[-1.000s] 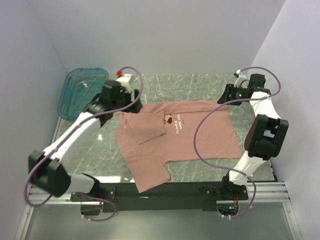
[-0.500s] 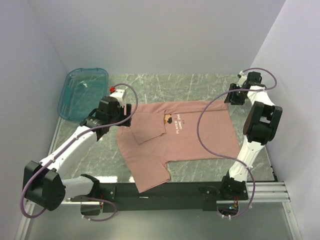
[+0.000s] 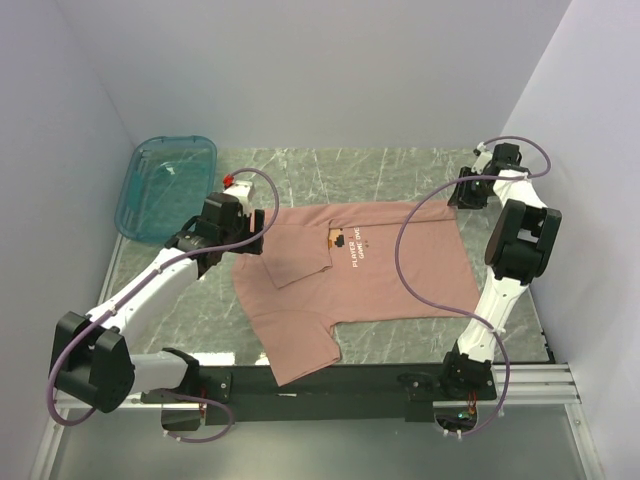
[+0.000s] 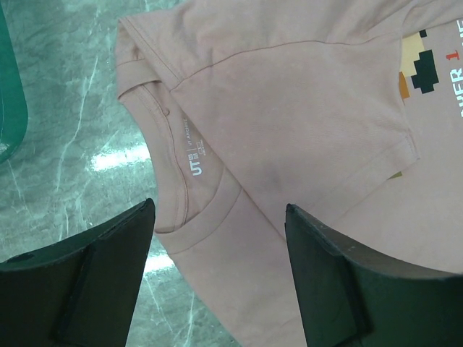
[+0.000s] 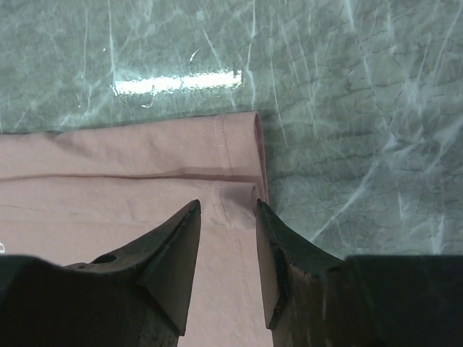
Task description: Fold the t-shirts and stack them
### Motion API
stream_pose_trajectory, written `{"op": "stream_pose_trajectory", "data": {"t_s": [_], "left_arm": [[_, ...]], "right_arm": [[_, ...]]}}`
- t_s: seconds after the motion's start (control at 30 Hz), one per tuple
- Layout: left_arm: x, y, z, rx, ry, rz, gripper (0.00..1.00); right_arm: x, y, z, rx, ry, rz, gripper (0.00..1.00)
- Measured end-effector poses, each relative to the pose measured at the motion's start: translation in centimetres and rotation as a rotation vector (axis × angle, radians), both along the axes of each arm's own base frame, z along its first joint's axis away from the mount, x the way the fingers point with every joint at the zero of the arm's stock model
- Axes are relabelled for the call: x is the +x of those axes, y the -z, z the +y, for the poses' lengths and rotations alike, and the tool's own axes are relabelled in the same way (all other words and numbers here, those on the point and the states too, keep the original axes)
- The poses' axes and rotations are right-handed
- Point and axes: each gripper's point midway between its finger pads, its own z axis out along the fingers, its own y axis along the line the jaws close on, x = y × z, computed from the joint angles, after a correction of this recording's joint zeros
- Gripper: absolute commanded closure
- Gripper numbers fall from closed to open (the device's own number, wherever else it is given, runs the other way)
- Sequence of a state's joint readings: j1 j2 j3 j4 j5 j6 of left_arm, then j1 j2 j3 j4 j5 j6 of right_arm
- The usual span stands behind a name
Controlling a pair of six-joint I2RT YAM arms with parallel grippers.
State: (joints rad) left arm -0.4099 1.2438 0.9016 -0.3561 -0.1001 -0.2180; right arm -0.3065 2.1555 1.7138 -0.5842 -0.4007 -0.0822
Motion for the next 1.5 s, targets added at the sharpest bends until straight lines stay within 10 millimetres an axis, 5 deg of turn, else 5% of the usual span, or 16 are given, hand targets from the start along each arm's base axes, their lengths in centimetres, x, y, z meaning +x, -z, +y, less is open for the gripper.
{"op": "stream_pose_trajectory", "data": {"t_s": [0.47, 0.7, 0.9, 1.5], "left_arm": [[0.0, 0.0, 0.0, 0.000, 0.000, 0.000, 0.22], [0.0, 0.0, 0.0, 0.000, 0.000, 0.000, 0.22], [0.0, 0.0, 0.0, 0.000, 0.000, 0.000, 0.22], [0.0, 0.0, -0.1, -0.004, 0.005, 0.002, 0.22]], "right_arm": [[-0.2, 1.6, 0.2, 0.018, -0.003, 0.034, 0.63], [-0.4, 2.4, 0.3, 0.028, -0.005, 0.052, 0.90], [-0.7, 2.5, 0.2, 0.023, -0.011, 0.049, 0.97], [-4.4, 2.2, -0.1, 0.026, -0.104, 0.052, 0.95]]}}
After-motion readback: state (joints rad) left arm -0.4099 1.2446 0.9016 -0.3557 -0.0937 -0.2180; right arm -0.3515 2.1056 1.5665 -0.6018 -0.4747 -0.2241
